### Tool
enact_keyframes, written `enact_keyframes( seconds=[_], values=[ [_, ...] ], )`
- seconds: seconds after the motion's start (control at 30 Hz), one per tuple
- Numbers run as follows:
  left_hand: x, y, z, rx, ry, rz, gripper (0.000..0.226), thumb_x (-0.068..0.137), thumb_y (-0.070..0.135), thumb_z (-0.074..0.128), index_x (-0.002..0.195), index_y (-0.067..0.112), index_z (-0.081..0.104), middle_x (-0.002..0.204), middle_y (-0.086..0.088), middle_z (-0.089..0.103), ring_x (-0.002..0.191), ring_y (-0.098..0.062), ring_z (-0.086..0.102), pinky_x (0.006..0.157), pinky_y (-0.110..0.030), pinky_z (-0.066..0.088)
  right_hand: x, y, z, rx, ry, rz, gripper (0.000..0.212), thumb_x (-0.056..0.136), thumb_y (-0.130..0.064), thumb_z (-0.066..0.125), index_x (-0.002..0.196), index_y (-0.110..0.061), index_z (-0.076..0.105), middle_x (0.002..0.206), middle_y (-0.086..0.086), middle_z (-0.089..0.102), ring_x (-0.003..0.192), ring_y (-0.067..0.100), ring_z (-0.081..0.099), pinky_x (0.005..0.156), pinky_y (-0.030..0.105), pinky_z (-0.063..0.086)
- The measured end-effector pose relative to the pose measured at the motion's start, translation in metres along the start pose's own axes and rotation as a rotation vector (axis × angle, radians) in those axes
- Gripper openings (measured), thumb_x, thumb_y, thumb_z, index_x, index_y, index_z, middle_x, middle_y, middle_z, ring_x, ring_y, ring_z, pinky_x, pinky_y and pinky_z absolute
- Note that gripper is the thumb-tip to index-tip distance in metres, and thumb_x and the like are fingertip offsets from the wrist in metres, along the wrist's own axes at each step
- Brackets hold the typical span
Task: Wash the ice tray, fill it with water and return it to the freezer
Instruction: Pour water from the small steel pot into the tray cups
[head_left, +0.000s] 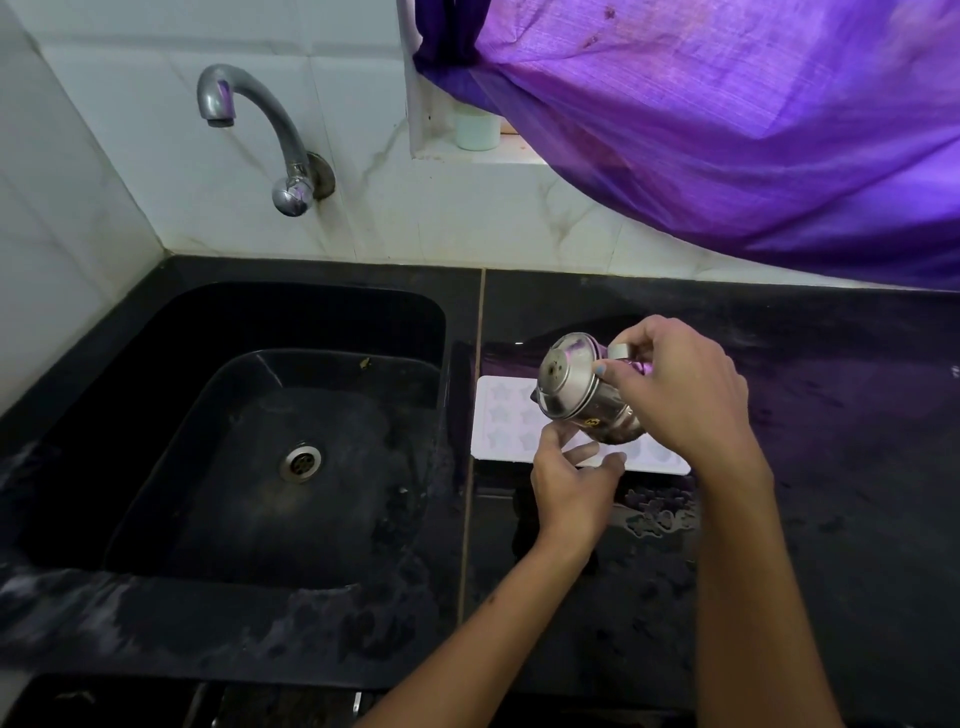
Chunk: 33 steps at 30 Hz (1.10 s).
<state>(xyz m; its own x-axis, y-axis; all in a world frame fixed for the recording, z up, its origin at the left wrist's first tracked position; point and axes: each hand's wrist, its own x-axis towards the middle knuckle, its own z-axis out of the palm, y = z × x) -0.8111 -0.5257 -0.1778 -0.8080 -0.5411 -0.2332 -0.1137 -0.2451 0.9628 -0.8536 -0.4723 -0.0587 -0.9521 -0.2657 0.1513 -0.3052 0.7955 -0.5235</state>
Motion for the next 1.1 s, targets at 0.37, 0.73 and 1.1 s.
enact_keyframes(
  seconds=[0.37,0.73,1.1],
  values=[
    [0.003,0.000,-0.010,-0.022,0.038,-0.028,0.036,0.076,0.004,0.071,0.102,0.020,0.053,0.114,0.004,0.059,0.097,-0.005,0.064,0.077,-0.020,0.053,0.003,-0.013,0.012,-0.062,-0.040,-0.058,0.011,0.086,-0.034,0.066,0.084,-0.024,0.061,0.094,-0.009,0.058,0.085,0.020,0.054,0.071,0.032,0.034],
    [0.005,-0.002,-0.009,-0.039,0.045,-0.041,0.036,0.075,0.002,0.071,0.105,0.014,0.055,0.118,-0.001,0.061,0.095,-0.009,0.066,0.078,-0.029,0.056,0.005,-0.015,0.015,-0.089,-0.040,-0.074,0.009,0.086,-0.034,0.067,0.085,-0.028,0.060,0.099,-0.009,0.058,0.089,0.022,0.057,0.072,0.032,0.035],
    [0.000,0.001,-0.010,-0.028,0.048,-0.042,0.035,0.076,0.002,0.071,0.098,0.022,0.053,0.106,0.008,0.059,0.092,-0.005,0.066,0.078,-0.025,0.055,0.004,-0.011,0.016,-0.092,-0.029,-0.093,0.010,0.086,-0.033,0.066,0.085,-0.025,0.061,0.099,-0.006,0.059,0.090,0.025,0.057,0.074,0.035,0.040]
  ],
)
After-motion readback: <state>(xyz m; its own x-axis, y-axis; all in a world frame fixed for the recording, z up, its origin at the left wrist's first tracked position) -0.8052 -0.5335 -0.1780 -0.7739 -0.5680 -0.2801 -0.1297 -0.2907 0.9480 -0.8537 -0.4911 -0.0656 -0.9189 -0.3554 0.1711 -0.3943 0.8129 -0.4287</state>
